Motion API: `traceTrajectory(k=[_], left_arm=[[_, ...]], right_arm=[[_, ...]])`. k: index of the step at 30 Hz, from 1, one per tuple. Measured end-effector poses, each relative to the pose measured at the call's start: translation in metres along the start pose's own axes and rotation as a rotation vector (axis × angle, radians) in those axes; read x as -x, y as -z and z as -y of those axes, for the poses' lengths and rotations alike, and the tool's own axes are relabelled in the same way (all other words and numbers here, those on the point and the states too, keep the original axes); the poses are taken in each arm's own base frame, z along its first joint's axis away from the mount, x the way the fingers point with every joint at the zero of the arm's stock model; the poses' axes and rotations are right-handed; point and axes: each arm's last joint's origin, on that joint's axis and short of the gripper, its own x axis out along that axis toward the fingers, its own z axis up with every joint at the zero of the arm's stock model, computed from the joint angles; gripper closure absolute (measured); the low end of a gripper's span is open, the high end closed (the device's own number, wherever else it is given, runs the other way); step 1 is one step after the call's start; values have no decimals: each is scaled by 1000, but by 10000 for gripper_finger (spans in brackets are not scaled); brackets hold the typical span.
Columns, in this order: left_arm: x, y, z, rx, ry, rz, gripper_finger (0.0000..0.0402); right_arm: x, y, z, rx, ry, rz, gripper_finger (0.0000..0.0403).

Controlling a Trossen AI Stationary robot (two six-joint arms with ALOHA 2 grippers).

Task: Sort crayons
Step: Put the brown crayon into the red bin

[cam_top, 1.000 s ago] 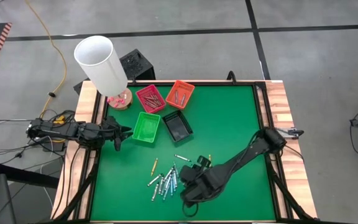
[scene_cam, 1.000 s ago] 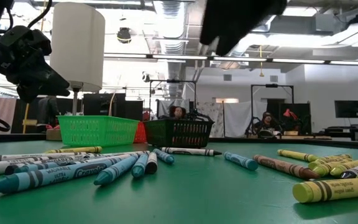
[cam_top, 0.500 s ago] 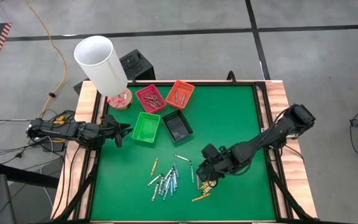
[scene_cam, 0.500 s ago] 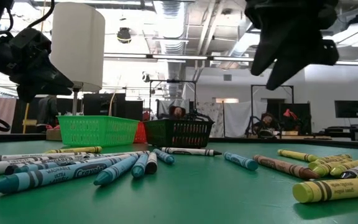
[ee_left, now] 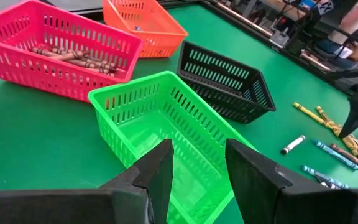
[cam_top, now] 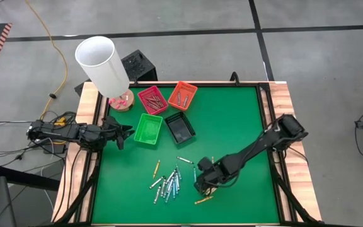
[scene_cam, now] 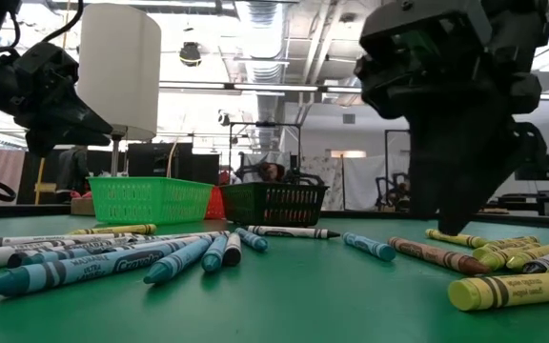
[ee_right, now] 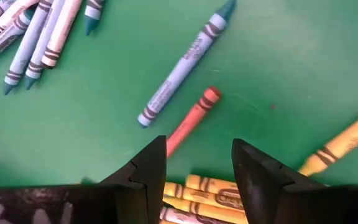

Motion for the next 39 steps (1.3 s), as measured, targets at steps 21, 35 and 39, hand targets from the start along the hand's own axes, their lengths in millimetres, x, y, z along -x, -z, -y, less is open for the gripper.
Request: traceTrajectory(k=[21,35,39], left_arm=[[0,0,0,-13,6,-6,265],[0,0,0,-13,7,-7,265],[0,0,0,-9,8,-6,265]], right_arm=[[4,-4,-4,-40,58,80,227],[4,-4,-5,-48,55,83,227],[4,-4,-5,-53,55,85,227]])
